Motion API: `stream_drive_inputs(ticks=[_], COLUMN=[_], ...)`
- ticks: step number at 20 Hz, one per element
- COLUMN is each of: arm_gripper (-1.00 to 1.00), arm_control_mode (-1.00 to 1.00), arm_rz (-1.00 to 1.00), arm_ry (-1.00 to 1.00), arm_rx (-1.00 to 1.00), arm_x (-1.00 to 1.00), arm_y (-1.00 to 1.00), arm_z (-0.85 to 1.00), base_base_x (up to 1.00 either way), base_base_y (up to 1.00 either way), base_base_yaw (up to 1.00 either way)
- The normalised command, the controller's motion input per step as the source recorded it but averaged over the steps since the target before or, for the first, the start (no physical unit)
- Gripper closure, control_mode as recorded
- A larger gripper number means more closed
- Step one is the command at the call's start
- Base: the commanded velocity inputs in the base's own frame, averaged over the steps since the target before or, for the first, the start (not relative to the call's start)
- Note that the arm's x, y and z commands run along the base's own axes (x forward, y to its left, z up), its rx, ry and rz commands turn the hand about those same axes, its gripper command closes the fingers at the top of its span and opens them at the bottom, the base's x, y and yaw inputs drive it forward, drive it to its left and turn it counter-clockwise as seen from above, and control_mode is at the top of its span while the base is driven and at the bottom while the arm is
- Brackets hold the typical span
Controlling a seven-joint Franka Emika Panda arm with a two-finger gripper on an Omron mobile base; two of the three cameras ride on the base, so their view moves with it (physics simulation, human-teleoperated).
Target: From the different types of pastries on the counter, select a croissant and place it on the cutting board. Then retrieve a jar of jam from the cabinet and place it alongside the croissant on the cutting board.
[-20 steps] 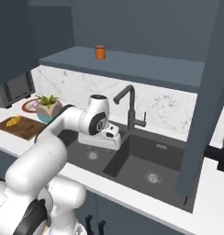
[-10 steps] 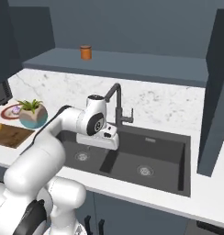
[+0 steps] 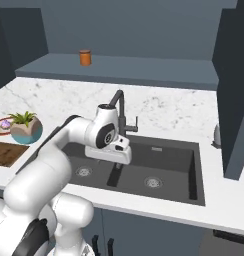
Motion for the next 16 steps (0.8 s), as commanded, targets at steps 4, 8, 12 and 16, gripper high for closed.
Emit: stream_drive_inputs(ticks=[4,8,12,16], arm_gripper=[-1.0,-1.0,-1.0,-1.0], arm_control_mode=[1.0,1.0,-1.0,-1.0], arm_rz=[0.0,0.0,0.0,0.0], arm_ry=[0.0,0.0,0.0,-0.09], arm_rx=[0.0,0.0,0.0,0.0], arm_x=[0.0,0.0,0.0,0.0], arm_y=[0.0,0.0,0.01,0.21], arm_z=[0.0,0.0,0.0,0.11], base_base_x=[0.0,0.0,0.0,0.0], base_base_y=[0.0,0.0,0.0,0.0], base_base_yaw=[0.0,0.0,0.0,0.0])
